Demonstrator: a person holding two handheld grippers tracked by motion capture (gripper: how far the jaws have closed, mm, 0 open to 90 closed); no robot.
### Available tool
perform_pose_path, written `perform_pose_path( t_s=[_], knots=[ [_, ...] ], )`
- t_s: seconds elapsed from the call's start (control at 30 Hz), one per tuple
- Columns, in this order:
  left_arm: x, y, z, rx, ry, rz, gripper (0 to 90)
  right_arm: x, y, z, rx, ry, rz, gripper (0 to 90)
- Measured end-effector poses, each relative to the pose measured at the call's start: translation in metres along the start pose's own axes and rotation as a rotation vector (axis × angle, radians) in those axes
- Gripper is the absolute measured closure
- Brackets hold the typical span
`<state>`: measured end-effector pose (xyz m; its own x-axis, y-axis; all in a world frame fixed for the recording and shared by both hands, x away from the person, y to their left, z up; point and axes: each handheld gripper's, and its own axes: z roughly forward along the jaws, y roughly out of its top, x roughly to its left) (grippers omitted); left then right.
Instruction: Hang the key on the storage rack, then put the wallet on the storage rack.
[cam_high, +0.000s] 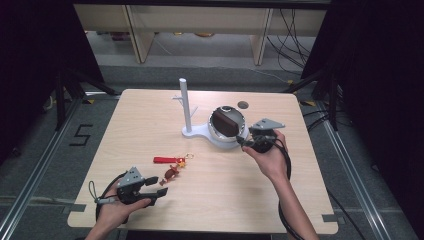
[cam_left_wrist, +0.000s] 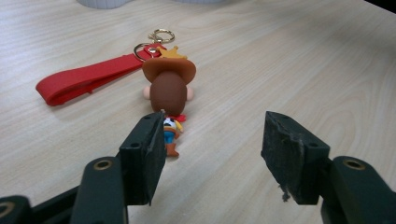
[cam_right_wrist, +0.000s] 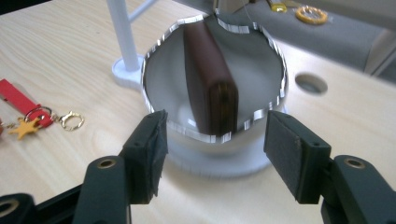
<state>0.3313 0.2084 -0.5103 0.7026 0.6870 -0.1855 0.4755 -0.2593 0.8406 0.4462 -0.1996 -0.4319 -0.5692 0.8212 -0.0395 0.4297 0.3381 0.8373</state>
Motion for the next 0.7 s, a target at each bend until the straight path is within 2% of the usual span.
perform_pose_path(
  t_s=[0.03,0.07,0.13,0.17,0.27,0.37,0.47,0.53,0.63,0.7],
  knots=[
    [0.0,0.001,0.0,-0.006,0.005,-0.002,37.3,0.003,-0.006,-0.003,0.009,0.006,0.031,43.8],
    [0.002,0.002,0.0,-0.007,0.007,0.001,36.3,0.001,-0.016,-0.005,0.001,0.012,0.033,45.5],
    [0.003,0.003,0.0,-0.021,0.012,-0.008,35.2,0.001,-0.03,-0.008,-0.004,0.033,0.07,48.6],
    [0.005,0.004,0.0,-0.02,0.014,-0.004,34.7,0.001,-0.046,-0.012,0.009,0.048,0.104,54.2],
    [0.006,0.005,0.0,-0.024,0.039,-0.012,34.7,0.002,-0.065,-0.018,0.0,0.023,0.135,66.2],
    [0.007,0.007,0.001,-0.036,0.038,-0.002,35.3,0.003,-0.074,-0.022,-0.014,-0.004,0.132,71.0],
    [0.004,0.007,0.0,-0.039,0.042,0.012,38.9,0.003,-0.081,-0.028,-0.006,-0.034,0.133,73.9],
    [0.004,0.007,0.0,-0.049,0.029,0.011,39.7,0.004,-0.082,-0.029,-0.004,-0.039,0.136,74.2],
    [0.004,0.006,0.0,-0.045,0.033,0.013,40.9,0.003,-0.084,-0.026,-0.018,-0.044,0.136,73.7],
    [0.004,0.007,0.0,-0.048,0.04,0.012,41.3,0.001,-0.085,-0.025,-0.004,-0.03,0.16,72.5]
  ],
)
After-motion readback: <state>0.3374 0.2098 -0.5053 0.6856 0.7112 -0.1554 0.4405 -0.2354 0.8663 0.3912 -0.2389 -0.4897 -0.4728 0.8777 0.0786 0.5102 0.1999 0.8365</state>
